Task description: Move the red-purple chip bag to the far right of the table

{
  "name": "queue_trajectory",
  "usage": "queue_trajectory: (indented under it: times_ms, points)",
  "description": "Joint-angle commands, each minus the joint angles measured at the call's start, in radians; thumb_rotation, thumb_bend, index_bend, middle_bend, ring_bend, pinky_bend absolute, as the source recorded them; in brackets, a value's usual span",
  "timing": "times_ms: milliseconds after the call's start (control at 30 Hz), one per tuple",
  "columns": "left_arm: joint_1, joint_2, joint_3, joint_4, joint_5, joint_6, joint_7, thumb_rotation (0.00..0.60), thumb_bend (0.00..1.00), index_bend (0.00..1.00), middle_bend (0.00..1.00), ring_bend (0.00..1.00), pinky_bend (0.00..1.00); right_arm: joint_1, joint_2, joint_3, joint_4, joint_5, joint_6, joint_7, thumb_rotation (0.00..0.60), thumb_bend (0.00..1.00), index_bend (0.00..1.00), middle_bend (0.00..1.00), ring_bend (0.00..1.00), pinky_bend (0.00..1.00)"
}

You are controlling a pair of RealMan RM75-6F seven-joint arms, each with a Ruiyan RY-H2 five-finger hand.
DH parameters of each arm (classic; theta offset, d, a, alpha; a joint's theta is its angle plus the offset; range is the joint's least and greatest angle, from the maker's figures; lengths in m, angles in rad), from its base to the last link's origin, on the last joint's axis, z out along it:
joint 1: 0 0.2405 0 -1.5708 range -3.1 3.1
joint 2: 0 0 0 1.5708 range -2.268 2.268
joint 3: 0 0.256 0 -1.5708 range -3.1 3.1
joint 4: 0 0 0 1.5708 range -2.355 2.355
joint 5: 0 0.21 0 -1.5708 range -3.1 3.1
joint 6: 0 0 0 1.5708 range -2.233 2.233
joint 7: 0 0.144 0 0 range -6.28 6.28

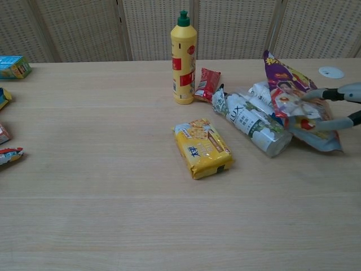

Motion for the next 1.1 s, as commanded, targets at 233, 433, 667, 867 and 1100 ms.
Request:
queue_trajectory:
  times_ms: [233,433,667,867,1100]
  points:
    - [0.007,0.001,0.01,0.002,0.012,0.009,-0.014,0.6,0.33,0.1,0.0,0.0,0.0,-0.018,-0.015,0.038,-0.01,0.051,0.026,-0.057,0.137,0.26,0.0,0.0,0.0,0.0]
    - [0.03,0.015,0.02,0.01,0.01,0.031,-0.032,0.6,0.33,0.1,0.0,0.0,0.0,0.021,-0.059,0.083,0.025,0.117,-0.029,-0.134,0.078,0.25,0.0,0.0,0.0,0.0]
    - [0.037,0.015,0.025,0.029,0.011,0.034,-0.052,0.6,0.33,0.1,0.0,0.0,0.0,0.048,-0.09,0.128,0.041,0.2,-0.041,-0.244,0.0,0.25,0.0,0.0,0.0,0.0]
    - [0.028,0.006,0.02,0.045,0.013,0.024,-0.064,0.6,0.33,0.1,0.0,0.0,0.0,0.046,-0.053,0.156,-0.035,0.276,-0.006,-0.36,0.0,0.2,0.0,0.0,0.0,0.0]
    - [0.022,-0.007,0.019,0.059,0.014,0.015,-0.074,0.6,0.33,0.1,0.0,0.0,0.0,0.053,0.004,0.188,-0.131,0.323,0.037,-0.44,0.0,0.17,0.0,0.0,0.0,0.0]
